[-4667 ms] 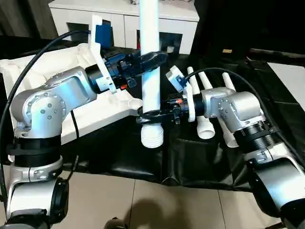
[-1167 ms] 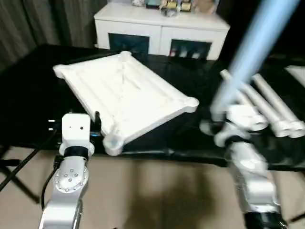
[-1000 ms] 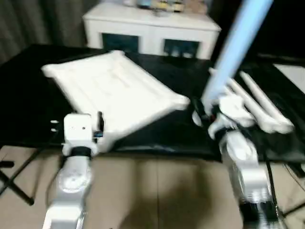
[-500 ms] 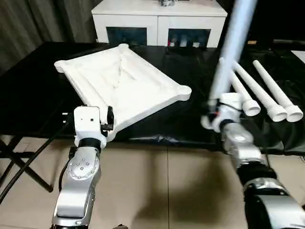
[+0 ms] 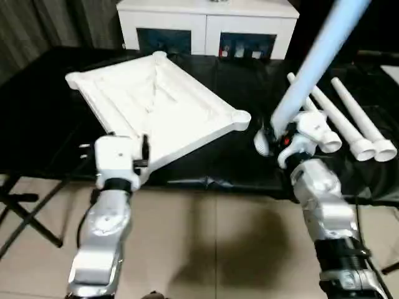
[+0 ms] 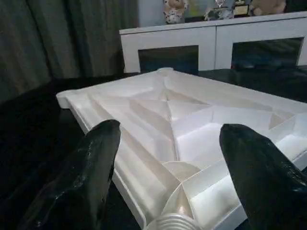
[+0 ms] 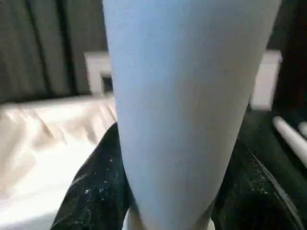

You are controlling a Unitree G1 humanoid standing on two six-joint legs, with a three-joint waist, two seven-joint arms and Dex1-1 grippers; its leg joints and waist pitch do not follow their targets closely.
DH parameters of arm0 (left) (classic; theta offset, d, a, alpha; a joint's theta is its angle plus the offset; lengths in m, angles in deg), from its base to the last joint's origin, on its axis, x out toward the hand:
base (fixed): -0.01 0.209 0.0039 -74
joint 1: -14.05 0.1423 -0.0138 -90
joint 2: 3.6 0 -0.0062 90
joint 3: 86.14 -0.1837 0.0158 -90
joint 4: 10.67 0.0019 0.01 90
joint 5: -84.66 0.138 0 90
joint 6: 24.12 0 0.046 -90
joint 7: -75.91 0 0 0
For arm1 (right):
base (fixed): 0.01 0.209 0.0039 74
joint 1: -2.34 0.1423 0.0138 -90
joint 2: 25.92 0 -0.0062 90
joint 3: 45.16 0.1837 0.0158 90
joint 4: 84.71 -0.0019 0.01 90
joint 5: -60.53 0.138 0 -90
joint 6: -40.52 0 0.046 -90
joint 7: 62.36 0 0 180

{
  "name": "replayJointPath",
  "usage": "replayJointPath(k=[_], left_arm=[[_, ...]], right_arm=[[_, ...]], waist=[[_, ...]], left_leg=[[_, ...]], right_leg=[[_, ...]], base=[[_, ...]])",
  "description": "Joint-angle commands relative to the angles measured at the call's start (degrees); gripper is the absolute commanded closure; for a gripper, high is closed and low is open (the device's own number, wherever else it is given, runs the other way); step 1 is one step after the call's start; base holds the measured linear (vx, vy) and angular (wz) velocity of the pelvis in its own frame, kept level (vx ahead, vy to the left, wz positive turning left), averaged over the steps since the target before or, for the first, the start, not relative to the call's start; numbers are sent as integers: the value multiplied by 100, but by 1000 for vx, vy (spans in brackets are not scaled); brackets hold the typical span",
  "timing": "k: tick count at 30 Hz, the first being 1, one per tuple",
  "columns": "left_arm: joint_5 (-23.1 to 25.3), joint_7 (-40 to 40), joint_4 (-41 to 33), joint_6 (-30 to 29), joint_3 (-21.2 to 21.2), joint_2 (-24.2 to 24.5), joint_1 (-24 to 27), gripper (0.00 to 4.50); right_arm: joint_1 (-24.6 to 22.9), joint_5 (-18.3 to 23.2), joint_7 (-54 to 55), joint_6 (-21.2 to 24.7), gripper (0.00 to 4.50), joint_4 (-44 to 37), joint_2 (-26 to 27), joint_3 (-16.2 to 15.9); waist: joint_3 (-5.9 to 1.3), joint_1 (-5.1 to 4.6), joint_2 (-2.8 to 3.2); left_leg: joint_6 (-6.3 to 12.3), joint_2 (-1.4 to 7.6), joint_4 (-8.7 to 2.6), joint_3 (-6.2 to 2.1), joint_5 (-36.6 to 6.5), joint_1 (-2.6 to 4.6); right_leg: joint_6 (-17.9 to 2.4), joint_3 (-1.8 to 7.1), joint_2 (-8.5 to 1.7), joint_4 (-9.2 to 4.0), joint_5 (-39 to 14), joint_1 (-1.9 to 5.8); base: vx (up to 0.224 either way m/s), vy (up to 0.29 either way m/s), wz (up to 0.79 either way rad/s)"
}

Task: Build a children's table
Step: Move to table

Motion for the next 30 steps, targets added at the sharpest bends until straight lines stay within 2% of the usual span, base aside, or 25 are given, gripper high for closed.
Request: replayJointPath(k=[1,4,5,7,8,9,10,11,12,13,14,15,16,18,19,21,22,23,24,25,26,27,28,29,30], left_arm=[[-21,-108,-169,-4,-50,0,1,78],[12,-153,-199,1,-116,15,-16,78],[32,-149,-191,-14,-131,14,-38,78],[40,-134,-182,-14,-133,2,-72,78],[39,-109,-199,-30,-127,-29,-124,78],[33,-103,-215,-33,-126,-42,-121,78],[43,-119,-242,-49,-139,-51,-94,78],[52,-135,-244,-53,-152,-43,-77,78],[57,-163,-233,-48,-161,-23,-51,78],[57,-163,-233,-48,-161,-23,-51,78],[53,-173,-222,-40,-156,-16,-44,78],[61,-192,-152,-33,-105,30,-91,78],[61,-192,-152,-33,-105,30,-91,78],[95,-136,-127,-53,-7,58,-137,78],[95,-133,-136,-57,5,61,-124,78],[103,-137,-174,-68,21,70,-76,78],[104,-138,-177,-69,20,70,-73,78],[116,-139,-195,-73,18,71,-54,78],[118,-124,-229,-82,27,64,-38,78],[124,-117,-243,-87,29,67,-31,78],[120,-100,-273,-96,41,58,-10,78],[132,-81,-307,-122,58,61,19,78],[141,-70,-327,-140,68,65,38,78],[148,-70,-365,-141,81,77,81,78],[152,-73,-401,-140,96,78,121,78]], right_arm=[[-146,33,-55,180,263,-124,79,-57],[-350,-229,-135,361,263,-74,144,-180],[-444,-194,-64,588,263,-209,136,-206],[-469,-184,-18,666,263,-256,124,-220],[-456,-135,60,787,263,-335,58,-253],[-444,-105,99,831,263,-348,52,-235],[-396,-28,202,923,263,-341,69,-149],[-376,-25,217,935,263,-310,68,-129],[-369,-76,184,945,263,-281,69,-132],[-369,-76,184,945,263,-281,69,-132],[-370,-104,162,947,263,-273,67,-143],[-337,-160,95,969,263,-266,81,-150],[-337,-160,95,969,263,-266,81,-150],[-267,-129,30,1015,263,-267,37,-167],[-252,-90,3,1035,263,-264,34,-170],[-227,115,-127,1145,263,-281,56,-161],[-227,133,-139,1154,263,-284,59,-159],[-231,223,-225,1200,263,-301,71,-163],[-261,62,-385,1162,263,-316,-5,-380],[-275,26,-457,1162,263,-322,-15,-455],[-300,-50,-531,1154,263,-336,-14,-567],[-311,-99,-568,1160,263,-341,8,-638],[-315,-104,-575,1174,263,-345,35,-657],[-323,-112,-601,1179,263,-342,51,-697],[-331,-125,-633,1165,263,-327,61,-730]], waist=[[-322,-3,29],[-254,-20,12],[-168,-82,20],[-117,-142,47],[-70,-196,33],[-48,-99,46],[-61,-56,33],[4,1,32],[-47,-77,-172],[-80,-116,-299],[-208,110,-460],[-258,329,-539],[-312,253,-513],[-276,164,-419],[-214,190,-157],[-163,92,123],[-302,-93,283],[-352,-158,331],[-480,-241,208],[-435,-329,140],[-453,-375,36],[-430,-458,-26],[-361,-370,-200],[-297,-249,-347],[-373,-151,-516]], left_leg=[[235,416,-490,-173,-998,109],[-35,394,-568,-174,-2015,261],[-348,389,-434,-8,-2853,750],[-415,445,-402,32,-3522,1228],[-347,750,-662,-98,-4153,1264],[-332,1231,-1209,-139,-4721,958],[-311,1338,-1355,8,-4915,970],[-283,1301,-1416,170,-5068,953],[-234,935,-1026,401,-4932,1197],[-302,432,-557,427,-4425,1035],[76,-178,341,288,-2377,440],[445,-158,651,-167,-1048,-193],[232,-280,676,-342,-283,-387],[392,-394,483,-371,481,-367],[573,-231,130,-394,872,-284],[717,198,-387,-492,36,-178],[1160,656,-745,-974,-1169,119],[1469,781,-796,-1224,-1722,539],[2091,737,-590,-1359,-1361,903],[3381,311,-579,-1703,-97,793],[3753,219,-532,-1856,526,867],[3779,-138,-568,-1965,1243,693],[2700,-775,-510,-1732,949,217],[2269,-1000,-273,-1412,302,-271],[1730,-682,579,-883,-557,-744]], right_leg=[[-491,432,-686,-532,-1155,232],[-353,418,-685,-644,-2361,236],[-70,407,-420,-888,-3312,-67],[84,220,-173,-968,-3618,-292],[162,14,-203,-650,-3231,-235],[102,12,-385,214,-2312,121],[-24,16,-518,588,-1396,137],[-109,43,-513,666,-1419,92],[-211,219,-503,202,-2131,-69],[-194,377,-572,-383,-3171,-22],[241,1137,-1006,-818,-5049,657],[182,1282,-1336,-663,-4573,1178],[554,1008,-1021,-453,-3206,1134],[223,772,-804,-571,-1624,957],[-137,525,-777,-779,-1807,813],[66,125,-608,-889,-2345,948],[300,-146,-257,-221,-1783,950],[226,-89,-141,247,-1620,524],[196,52,-132,554,-1268,98],[509,70,-44,676,-1296,-10],[650,181,-79,678,-1297,-146],[806,346,-95,502,-1094,-59],[846,654,-330,-220,-380,425],[893,811,-707,-589,-432,774],[1459,790,-1614,-792,242,1381]], base=[[0,0,0],[0,0,0],[0,0,0],[-7,10,-26],[1,24,-78],[1,24,-78],[9,-17,-76],[67,-106,-73],[67,-106,-73],[145,-143,-88],[163,-134,-80],[163,-134,-80],[143,-115,-30],[138,-82,-3],[152,-43,-5],[186,42,-16],[252,76,-30],[261,47,-17],[261,47,-17],[179,1,11],[101,-68,16],[101,-68,16],[68,-110,32],[99,-83,42],[99,-83,42]])
